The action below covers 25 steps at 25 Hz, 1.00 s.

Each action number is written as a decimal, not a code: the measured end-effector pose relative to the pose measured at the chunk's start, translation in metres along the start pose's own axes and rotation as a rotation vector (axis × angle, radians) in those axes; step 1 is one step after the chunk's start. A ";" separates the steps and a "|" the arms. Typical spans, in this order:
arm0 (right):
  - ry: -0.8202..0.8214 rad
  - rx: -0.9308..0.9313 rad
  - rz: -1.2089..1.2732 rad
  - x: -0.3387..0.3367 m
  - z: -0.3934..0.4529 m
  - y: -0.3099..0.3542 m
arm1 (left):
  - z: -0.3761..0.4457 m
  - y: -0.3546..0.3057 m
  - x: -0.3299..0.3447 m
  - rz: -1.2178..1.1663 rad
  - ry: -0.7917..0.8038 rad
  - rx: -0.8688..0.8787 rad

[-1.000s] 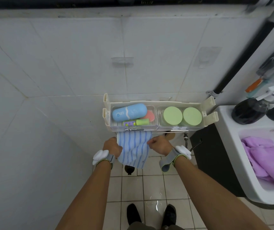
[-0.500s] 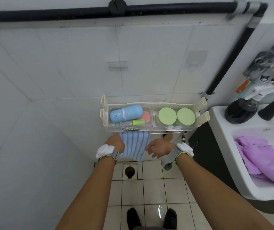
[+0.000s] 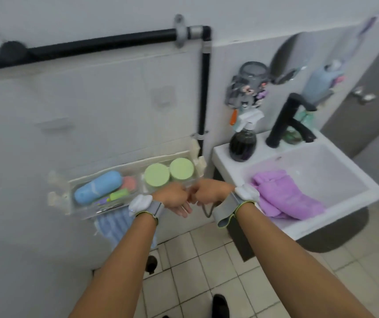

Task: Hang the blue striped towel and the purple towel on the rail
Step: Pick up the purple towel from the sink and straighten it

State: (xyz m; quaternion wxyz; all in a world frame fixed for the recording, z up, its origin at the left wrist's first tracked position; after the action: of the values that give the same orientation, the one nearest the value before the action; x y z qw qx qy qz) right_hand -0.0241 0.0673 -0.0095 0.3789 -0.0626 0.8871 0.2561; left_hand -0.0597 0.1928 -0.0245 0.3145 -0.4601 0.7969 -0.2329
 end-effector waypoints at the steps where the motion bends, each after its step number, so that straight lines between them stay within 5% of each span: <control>1: -0.105 -0.001 -0.002 -0.012 -0.013 -0.017 | 0.004 -0.018 0.010 -0.022 -0.003 0.041; 5: -0.627 0.191 0.193 -0.035 -0.053 -0.096 | 0.023 -0.084 0.059 -0.032 -0.098 0.274; 7: -0.662 0.424 0.122 -0.027 -0.058 -0.138 | 0.035 -0.102 0.087 0.067 -0.123 0.387; 9: -0.526 0.644 -0.007 -0.011 -0.059 -0.162 | 0.049 -0.109 0.114 0.170 -0.108 0.436; 12: -0.392 0.585 0.035 0.007 -0.055 -0.181 | 0.064 -0.111 0.147 0.409 -0.061 0.435; 15: -0.543 0.689 0.109 0.009 -0.056 -0.190 | 0.072 -0.114 0.157 0.704 -0.031 0.404; 19: -0.648 0.581 0.267 -0.007 -0.065 -0.194 | 0.075 -0.119 0.155 0.796 0.012 0.391; 25: -0.875 0.429 0.335 -0.078 -0.098 -0.169 | 0.030 -0.177 0.111 0.344 -0.090 0.622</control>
State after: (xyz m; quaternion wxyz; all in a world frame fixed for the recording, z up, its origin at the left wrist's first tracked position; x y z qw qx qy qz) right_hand 0.0198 -0.1335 0.0337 0.6728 0.2726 0.6758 0.1278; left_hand 0.0237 0.0099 0.0394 0.5090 -0.2113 0.7391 -0.3872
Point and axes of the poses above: each hand's wrist, its own z-axis towards the middle knuckle, its own x-axis out of the palm, y = z × x, the point moved 2 cm from there along z, towards the middle knuckle, and after that the axes turned 10 degrees about -z, right-handed, at the moved point
